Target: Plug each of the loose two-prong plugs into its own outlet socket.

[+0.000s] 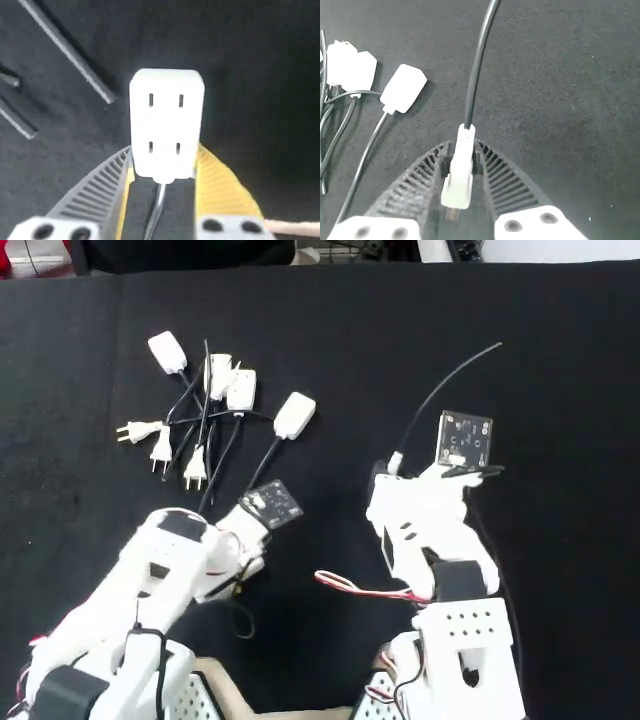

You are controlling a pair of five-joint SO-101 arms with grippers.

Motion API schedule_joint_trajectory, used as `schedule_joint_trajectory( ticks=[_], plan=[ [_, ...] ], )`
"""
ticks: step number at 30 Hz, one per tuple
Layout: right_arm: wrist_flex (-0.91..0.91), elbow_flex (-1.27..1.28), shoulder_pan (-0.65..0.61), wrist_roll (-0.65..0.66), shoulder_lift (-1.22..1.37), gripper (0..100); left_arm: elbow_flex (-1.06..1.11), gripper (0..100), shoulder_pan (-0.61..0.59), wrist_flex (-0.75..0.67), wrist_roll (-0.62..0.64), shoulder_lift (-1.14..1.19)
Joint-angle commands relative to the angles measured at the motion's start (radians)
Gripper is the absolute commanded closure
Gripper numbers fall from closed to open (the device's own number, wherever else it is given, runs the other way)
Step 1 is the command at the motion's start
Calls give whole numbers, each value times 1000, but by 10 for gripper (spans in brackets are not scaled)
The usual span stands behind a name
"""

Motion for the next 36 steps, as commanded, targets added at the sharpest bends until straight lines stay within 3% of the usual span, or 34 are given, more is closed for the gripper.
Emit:
schedule_joint_trajectory(
  ticks=[1, 9, 16, 19, 27, 36],
  plan=[
    [6, -13, -17, 12, -19, 986, -102, 968, 59, -23, 46, 3],
    [9, -13, -17, 12, -19, 986, -309, 971, 54, -23, 46, 115],
    [3, -12, -9, 14, -19, 986, -475, 967, 58, -63, 46, 402],
    [2, -12, -9, 49, -19, 986, -490, 891, 64, -63, 48, 463],
    [2, -10, -8, 77, -19, 986, -452, 767, 56, -63, 138, 305],
    [2, -7, -15, 80, -19, 986, -349, 746, 28, -37, 184, 58]
  ],
)
